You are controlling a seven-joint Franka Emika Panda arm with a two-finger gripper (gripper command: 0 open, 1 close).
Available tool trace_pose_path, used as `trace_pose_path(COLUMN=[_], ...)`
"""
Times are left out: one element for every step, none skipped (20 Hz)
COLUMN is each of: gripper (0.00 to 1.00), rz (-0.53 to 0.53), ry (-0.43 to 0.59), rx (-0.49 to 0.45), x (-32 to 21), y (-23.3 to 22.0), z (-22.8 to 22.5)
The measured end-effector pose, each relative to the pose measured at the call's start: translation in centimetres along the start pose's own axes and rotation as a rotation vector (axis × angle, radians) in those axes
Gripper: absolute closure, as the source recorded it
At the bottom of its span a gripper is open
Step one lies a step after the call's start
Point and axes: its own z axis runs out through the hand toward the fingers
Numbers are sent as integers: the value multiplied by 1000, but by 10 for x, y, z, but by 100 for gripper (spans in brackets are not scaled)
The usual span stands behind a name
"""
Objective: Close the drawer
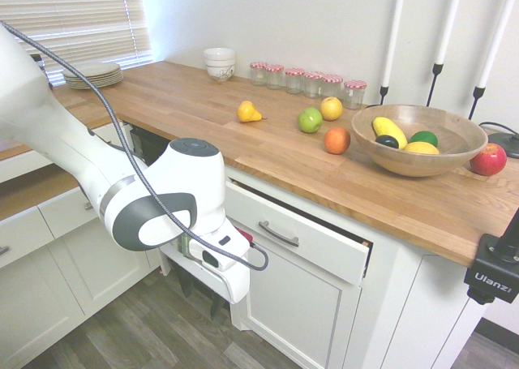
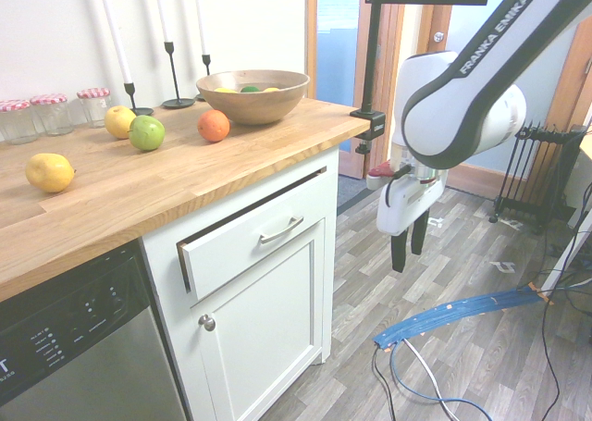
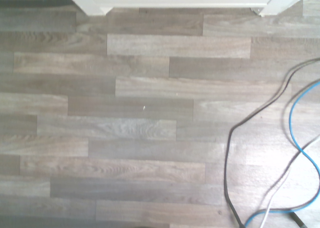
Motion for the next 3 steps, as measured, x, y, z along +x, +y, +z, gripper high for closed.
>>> trace_pose_path(gripper=[0, 0, 0], rz=[-3, -4, -5], ry=[1, 3, 5], rx=[-2, -3, -4], x=[-2, -3, -3], y=[2, 4, 4], z=[-2, -3, -3])
